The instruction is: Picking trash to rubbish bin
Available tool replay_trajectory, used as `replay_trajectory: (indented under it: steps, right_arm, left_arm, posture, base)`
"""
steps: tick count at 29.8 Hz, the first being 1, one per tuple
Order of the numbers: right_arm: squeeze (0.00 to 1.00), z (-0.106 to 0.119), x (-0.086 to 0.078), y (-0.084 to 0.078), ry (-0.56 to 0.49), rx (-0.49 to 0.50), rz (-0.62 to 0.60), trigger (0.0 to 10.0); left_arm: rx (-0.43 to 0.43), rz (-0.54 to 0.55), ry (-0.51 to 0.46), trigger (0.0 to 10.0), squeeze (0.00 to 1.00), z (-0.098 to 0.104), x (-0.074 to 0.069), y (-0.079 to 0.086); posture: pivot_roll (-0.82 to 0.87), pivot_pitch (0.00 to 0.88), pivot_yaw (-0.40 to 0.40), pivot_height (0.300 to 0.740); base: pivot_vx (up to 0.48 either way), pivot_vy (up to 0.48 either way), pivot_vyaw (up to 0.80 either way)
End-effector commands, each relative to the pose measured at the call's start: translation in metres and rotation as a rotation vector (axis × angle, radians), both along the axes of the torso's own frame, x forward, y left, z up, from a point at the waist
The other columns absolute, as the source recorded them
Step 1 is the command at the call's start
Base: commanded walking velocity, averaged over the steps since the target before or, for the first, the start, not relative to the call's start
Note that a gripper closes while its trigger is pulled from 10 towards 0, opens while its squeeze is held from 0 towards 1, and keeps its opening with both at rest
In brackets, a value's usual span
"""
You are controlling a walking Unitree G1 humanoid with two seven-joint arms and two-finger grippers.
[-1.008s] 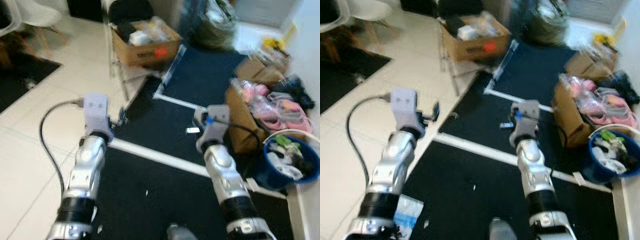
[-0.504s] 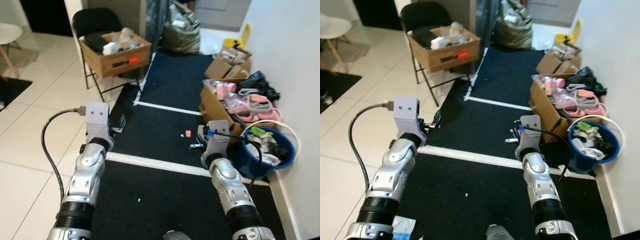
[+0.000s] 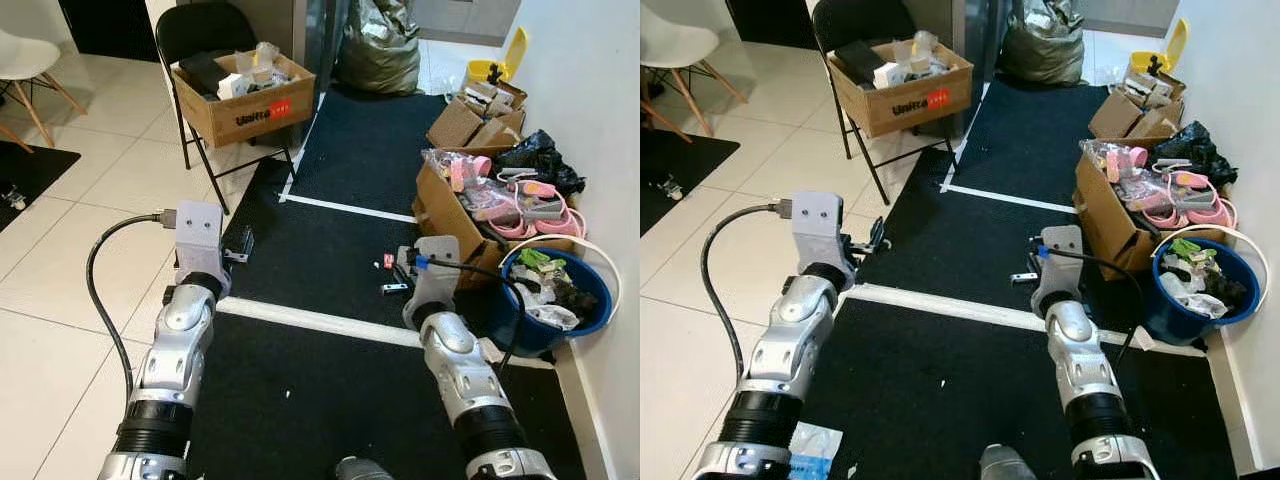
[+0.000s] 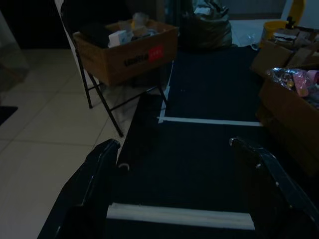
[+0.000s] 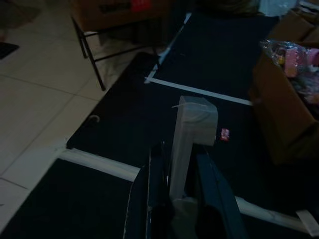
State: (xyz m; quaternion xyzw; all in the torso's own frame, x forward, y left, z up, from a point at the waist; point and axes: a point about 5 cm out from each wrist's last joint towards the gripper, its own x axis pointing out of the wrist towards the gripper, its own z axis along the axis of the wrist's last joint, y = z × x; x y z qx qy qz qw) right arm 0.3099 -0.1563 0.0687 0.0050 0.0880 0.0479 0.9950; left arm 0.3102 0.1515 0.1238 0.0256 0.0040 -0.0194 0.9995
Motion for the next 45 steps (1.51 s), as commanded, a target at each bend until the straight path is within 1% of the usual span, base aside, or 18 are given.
replay_trajectory:
  steps: [1,18,22,31,37,45]
  right_arm:
    - [0.0,-0.0005,0.0008,0.0011,0.007,0.001,-0.001,10.0]
    - [0.0,-0.0008,0.0014,0.0025,0.01,0.003,-0.002,10.0]
    - [0.0,-0.001,0.0023,0.0035,0.011,0.002,0.008,10.0]
    - [0.0,-0.0009,0.003,0.0025,0.012,0.002,0.001,10.0]
    - [0.0,-0.0014,0.0024,0.0025,0.009,0.032,-0.001,10.0]
    - [0.0,-0.0008,0.0033,0.0004,0.008,0.04,-0.012,10.0]
  left_arm:
    - [0.008,-0.006,0.005,10.0,0.0,-0.0005,-0.0001,-0.0011]
    - [0.006,-0.018,0.005,10.0,0.0,0.0008,0.0005,-0.0037]
    - [0.017,-0.046,0.008,10.0,0.0,0.0001,0.0013,-0.0074]
    - [0.004,-0.036,0.01,10.0,0.0,0.0004,0.0025,-0.0059]
    - [0.002,-0.034,0.009,10.0,0.0,0.001,0.0025,-0.006]
    - [0.007,-0.038,0.009,10.0,0.0,0.0015,0.003,-0.0054]
  posture:
    - [-0.07,0.0,-0.009,0.74]
    - [-0.07,0.0,-0.014,0.74]
    - [-0.07,0.0,-0.014,0.74]
    - [-0.07,0.001,-0.015,0.74]
    - [-0.07,0.0,-0.015,0.74]
    - [-0.06,0.0,-0.014,0.74]
  base:
    - [0.322,0.0,0.0]
    - [0.326,0.0,0.0]
    - [0.326,0.0,0.0]
    - [0.328,0.0,0.0]
    - [0.323,0.0,0.0]
    - [0.324,0.0,-0.72]
